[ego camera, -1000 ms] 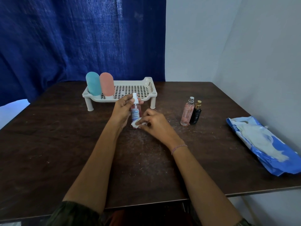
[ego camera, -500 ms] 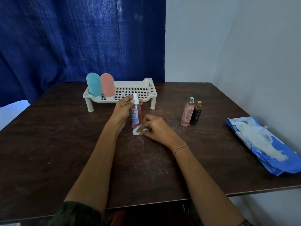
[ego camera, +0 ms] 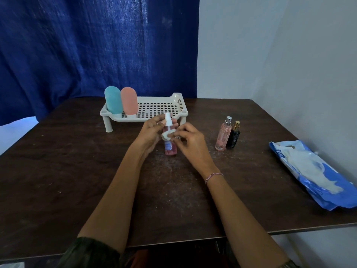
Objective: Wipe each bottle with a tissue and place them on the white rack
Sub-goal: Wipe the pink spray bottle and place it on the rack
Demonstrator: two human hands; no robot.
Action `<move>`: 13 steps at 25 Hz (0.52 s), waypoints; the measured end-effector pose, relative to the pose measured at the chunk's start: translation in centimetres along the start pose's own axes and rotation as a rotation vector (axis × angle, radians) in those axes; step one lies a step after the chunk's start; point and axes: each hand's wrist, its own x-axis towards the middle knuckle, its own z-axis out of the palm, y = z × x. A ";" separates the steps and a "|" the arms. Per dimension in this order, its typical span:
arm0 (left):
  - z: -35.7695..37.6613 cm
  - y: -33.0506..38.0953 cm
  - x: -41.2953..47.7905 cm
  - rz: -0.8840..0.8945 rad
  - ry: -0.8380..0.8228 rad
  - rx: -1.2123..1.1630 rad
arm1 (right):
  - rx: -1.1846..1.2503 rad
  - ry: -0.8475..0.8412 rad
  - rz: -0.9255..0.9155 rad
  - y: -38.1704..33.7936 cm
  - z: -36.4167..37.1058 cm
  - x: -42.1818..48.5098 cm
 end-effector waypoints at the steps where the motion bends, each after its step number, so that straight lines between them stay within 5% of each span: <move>1: 0.3 0.0 -0.1 0.005 -0.030 0.018 | 0.005 0.051 0.006 0.0 -0.1 0.0; 13: 0.5 0.4 -0.9 0.015 -0.109 0.096 | 0.009 0.075 0.054 0.4 -0.6 0.2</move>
